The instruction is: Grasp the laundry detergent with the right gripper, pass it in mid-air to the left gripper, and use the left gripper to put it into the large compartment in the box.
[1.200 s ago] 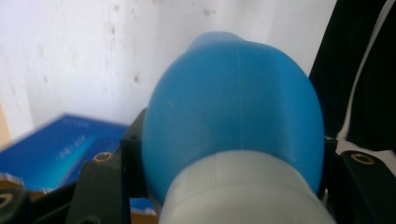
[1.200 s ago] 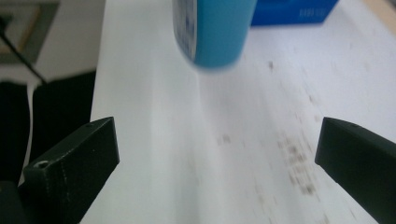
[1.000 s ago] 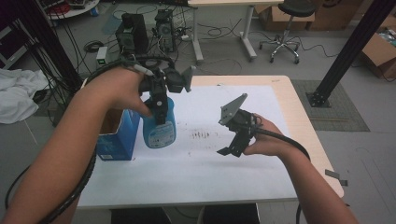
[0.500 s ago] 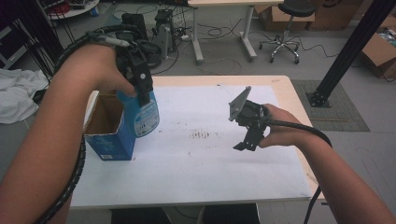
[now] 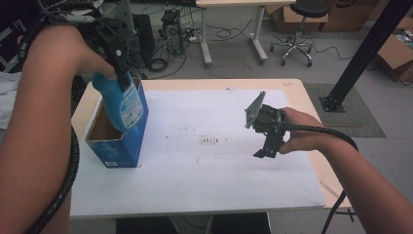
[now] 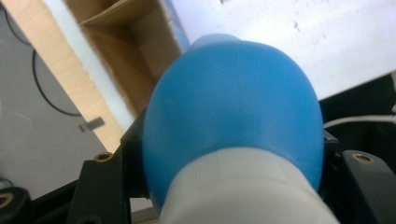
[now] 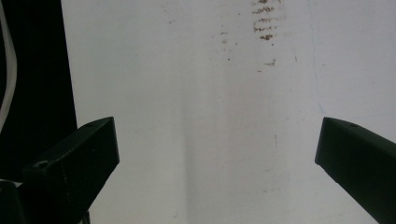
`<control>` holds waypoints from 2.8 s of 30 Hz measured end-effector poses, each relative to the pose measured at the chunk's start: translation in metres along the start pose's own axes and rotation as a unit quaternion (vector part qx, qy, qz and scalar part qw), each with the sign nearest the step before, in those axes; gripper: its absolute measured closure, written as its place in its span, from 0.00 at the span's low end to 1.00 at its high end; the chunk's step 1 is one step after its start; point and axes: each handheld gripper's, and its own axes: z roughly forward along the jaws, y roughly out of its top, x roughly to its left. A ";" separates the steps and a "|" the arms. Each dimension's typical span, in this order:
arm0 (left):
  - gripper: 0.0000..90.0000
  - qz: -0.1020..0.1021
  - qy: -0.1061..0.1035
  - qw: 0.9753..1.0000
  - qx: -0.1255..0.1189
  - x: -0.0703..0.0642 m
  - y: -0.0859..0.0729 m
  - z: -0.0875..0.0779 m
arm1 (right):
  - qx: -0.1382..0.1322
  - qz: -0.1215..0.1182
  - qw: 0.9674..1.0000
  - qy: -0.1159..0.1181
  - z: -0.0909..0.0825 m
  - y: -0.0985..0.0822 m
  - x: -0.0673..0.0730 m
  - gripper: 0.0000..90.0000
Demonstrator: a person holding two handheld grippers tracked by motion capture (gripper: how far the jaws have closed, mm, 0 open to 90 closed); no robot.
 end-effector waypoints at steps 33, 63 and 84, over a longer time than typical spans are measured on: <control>0.43 -0.158 0.008 0.987 -0.018 0.070 -0.002 0.032 | 0.019 -0.006 1.000 0.006 0.004 0.000 -0.006 0.00; 0.43 -0.148 -0.005 0.989 0.029 0.074 0.018 0.169 | 0.005 -0.004 1.000 0.009 0.009 -0.005 -0.002 0.00; 0.43 -0.146 -0.016 0.989 0.013 0.085 0.019 0.203 | 0.003 0.001 1.000 0.009 0.009 -0.010 -0.002 0.00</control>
